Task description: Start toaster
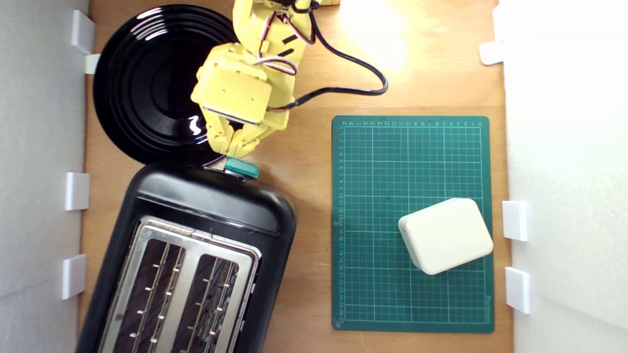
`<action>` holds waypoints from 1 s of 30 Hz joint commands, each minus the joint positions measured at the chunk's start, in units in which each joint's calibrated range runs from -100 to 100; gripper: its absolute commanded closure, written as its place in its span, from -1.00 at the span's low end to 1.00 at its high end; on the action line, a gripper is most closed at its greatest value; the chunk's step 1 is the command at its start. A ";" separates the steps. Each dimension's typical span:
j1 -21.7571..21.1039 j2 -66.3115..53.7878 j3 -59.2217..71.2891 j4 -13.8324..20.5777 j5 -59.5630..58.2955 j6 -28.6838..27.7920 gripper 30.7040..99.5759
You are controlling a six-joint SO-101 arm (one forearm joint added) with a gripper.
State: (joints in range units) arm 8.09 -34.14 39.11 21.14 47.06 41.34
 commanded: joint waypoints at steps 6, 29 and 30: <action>-1.90 -15.49 -2.35 0.35 5.06 2.20 0.98; 13.10 -64.11 42.08 -10.44 5.23 9.43 0.98; 13.26 -64.20 43.35 -10.44 5.14 9.43 0.98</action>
State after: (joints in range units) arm 20.20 -96.67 80.72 12.18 52.09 50.44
